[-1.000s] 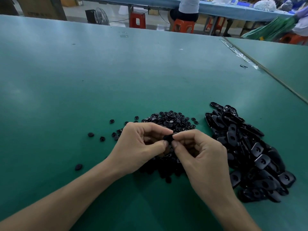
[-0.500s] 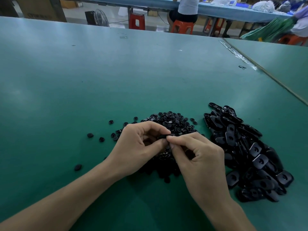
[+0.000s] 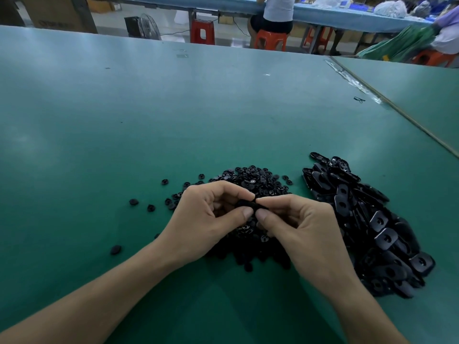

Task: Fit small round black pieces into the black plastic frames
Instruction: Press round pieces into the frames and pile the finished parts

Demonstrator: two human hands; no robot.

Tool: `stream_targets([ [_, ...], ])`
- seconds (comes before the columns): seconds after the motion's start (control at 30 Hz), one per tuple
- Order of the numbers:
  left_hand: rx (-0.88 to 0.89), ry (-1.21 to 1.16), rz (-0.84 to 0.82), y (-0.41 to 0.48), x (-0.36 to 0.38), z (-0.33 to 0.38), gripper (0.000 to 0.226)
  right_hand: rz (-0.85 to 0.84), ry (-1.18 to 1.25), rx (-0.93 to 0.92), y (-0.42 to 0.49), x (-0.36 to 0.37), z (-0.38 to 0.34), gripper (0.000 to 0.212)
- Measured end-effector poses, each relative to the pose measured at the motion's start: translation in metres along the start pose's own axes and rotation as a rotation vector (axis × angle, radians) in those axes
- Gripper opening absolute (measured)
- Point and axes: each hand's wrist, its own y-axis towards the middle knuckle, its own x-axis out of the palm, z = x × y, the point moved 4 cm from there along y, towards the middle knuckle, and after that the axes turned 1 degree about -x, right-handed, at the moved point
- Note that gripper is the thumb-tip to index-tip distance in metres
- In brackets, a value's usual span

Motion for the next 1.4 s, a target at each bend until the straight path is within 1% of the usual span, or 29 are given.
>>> stream_targets([
  [0.17, -0.014, -0.002, -0.001, 0.001, -0.0004, -0.0008, 0.021, -0.006, -0.024, 0.011, -0.0006, -0.0001, 0.0016, 0.015],
  [0.47, -0.004, -0.003, 0.008, -0.0006, -0.0006, 0.0006, 0.023, -0.006, -0.068, 0.031, -0.0025, 0.0005, 0.0021, 0.012],
  [0.67, -0.021, -0.037, -0.009, -0.0011, -0.0019, 0.001, 0.021, -0.112, -0.034, 0.052, -0.0014, -0.0035, 0.0024, 0.011],
  [0.83, -0.04, -0.064, -0.024, 0.0011, -0.0015, -0.0012, 0.024, -0.084, -0.028, 0.048, -0.0012, -0.0018, 0.0028, 0.011],
  [1.0, -0.023, -0.066, -0.028, 0.0014, 0.0002, 0.0001, 0.018, -0.047, -0.067, 0.031, -0.0015, -0.0004, 0.0023, 0.012],
  [1.1, -0.019, -0.048, -0.012, 0.0023, 0.0004, -0.0005, 0.016, -0.018, -0.096, 0.037, -0.0004, 0.001, 0.0044, 0.012],
  [1.23, -0.034, -0.006, 0.041, 0.0024, -0.0009, -0.0036, 0.021, -0.056, -0.086, 0.03, 0.0017, 0.0005, 0.0061, 0.013],
  [1.4, -0.012, 0.069, 0.085, 0.0022, 0.0007, -0.005, 0.015, -0.049, -0.125, -0.007, 0.0012, -0.0007, 0.0044, 0.014],
])
